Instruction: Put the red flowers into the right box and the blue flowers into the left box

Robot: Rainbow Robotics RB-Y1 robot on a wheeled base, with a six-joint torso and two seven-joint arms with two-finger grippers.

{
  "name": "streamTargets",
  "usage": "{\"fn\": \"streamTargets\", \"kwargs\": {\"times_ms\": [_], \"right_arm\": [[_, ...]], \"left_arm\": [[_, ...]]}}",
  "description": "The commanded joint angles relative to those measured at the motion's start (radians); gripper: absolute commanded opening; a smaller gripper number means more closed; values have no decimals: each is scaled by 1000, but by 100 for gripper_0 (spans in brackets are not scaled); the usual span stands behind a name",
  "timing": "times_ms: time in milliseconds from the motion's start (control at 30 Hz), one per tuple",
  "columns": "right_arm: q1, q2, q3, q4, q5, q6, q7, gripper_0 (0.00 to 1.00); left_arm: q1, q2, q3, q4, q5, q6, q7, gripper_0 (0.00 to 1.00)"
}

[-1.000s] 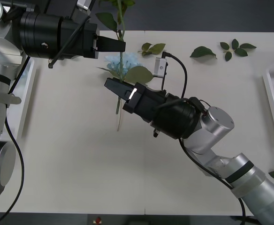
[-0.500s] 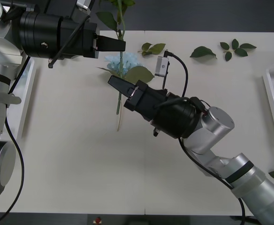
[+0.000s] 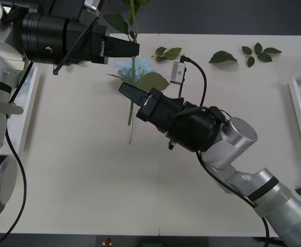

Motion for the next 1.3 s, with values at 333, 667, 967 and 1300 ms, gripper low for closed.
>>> {"fn": "streamTargets", "kwargs": {"times_ms": [333, 667, 967, 1300], "right_arm": [[-49, -147, 1, -45, -26, 2, -18, 0], [-153, -548, 48, -65, 8, 15, -282, 0], [-188, -933, 50, -65, 89, 91, -620, 0], [-193, -1100, 51, 70, 358, 91, -782, 0]], "left_arm": [[-21, 12, -6, -9, 3, -3, 4, 100], [-21, 83, 55, -30, -120, -29, 28, 100], [-21, 144, 25, -69, -365, -35, 242, 100], [-23, 147, -179, -173, -677, -78, 641, 100]]}}
